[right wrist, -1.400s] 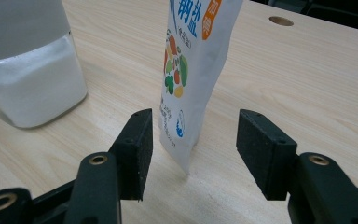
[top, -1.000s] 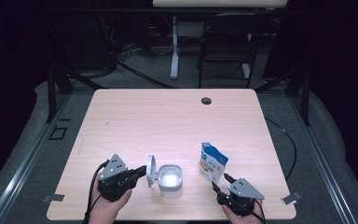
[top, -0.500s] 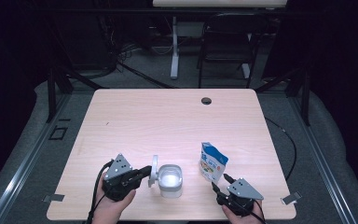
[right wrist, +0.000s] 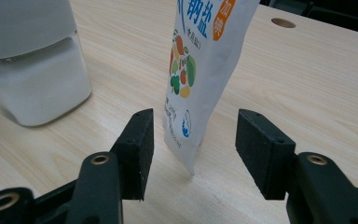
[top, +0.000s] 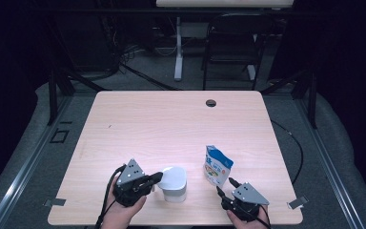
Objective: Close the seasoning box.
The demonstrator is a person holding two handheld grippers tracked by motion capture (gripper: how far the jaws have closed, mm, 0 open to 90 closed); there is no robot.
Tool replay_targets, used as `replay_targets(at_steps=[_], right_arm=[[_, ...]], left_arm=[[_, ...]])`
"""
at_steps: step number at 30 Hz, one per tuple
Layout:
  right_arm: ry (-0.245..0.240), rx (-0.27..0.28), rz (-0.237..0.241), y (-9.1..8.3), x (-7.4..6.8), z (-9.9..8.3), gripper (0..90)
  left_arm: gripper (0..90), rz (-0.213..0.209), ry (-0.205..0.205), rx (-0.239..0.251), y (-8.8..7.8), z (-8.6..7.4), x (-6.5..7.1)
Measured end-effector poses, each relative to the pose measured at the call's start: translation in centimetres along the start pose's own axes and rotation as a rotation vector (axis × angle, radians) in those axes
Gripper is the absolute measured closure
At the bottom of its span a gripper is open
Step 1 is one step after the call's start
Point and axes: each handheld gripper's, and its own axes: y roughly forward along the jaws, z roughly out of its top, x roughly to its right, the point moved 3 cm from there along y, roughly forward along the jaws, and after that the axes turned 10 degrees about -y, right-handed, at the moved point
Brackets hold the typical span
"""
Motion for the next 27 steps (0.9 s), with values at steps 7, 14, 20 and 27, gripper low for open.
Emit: replay_targets(at_steps=[7,14,20,27], right_arm=[[-0.008,-0.006,0.001,0.1,-0.1,-0.1,46.8],[-0.006,0.0,0.012,0.1,-0.2,-0.1,48.6],[-0.003,0.0,0.014,0.1,-0.2,-0.1,48.2],[0.004,0.006,0.011,0.0,-0.1,-0.1,47.4]], left_arm=[[90.0,0.006,0.001,-0.004,-0.1,0.0,-0.2],[89.9,0.016,-0.007,0.002,-0.4,0.0,-0.8],[87.9,0.033,-0.032,0.016,-1.0,-0.1,-1.8],[84.7,0.068,-0.068,0.035,-1.9,-0.7,-3.5]])
